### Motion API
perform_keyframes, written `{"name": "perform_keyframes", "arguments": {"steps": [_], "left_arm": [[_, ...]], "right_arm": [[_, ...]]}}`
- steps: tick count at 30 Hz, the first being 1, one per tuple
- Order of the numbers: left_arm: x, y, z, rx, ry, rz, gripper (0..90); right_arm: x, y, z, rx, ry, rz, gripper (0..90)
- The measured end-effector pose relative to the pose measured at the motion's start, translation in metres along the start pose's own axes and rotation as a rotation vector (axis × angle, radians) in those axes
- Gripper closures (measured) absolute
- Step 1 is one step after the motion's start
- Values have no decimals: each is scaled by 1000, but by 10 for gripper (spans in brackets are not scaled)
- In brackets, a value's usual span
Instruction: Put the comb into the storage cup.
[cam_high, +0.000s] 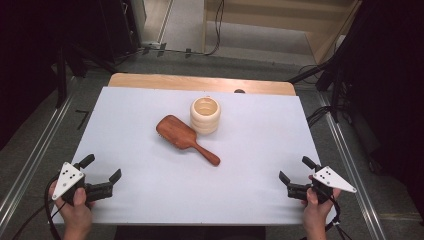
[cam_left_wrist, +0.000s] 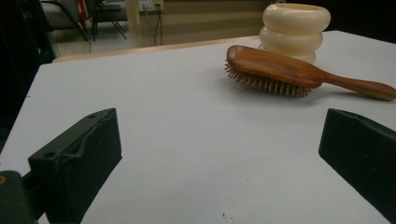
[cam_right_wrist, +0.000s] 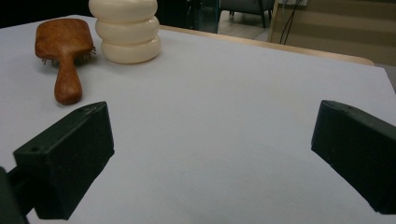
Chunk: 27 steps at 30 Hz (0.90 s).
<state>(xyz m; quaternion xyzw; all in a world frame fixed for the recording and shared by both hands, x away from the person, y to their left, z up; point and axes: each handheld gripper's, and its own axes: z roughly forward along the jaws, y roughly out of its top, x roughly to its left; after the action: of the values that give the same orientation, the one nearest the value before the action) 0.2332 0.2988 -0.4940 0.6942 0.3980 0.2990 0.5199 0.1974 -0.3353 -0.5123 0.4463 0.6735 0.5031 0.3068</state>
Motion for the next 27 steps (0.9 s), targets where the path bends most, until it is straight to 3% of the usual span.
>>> {"name": "perform_keyframes", "arguments": {"steps": [13, 20, 27], "left_arm": [[0, -1, 0, -5, 5, -1, 0], [-1, -1, 0, -4, 10, -1, 0], [-1, -1, 0, -6, 16, 2, 0]], "right_arm": [[7, 8, 3, 31, 23, -37, 0], [14, 20, 4, 40, 57, -49, 0], [25, 33, 5, 73, 53, -80, 0]]}}
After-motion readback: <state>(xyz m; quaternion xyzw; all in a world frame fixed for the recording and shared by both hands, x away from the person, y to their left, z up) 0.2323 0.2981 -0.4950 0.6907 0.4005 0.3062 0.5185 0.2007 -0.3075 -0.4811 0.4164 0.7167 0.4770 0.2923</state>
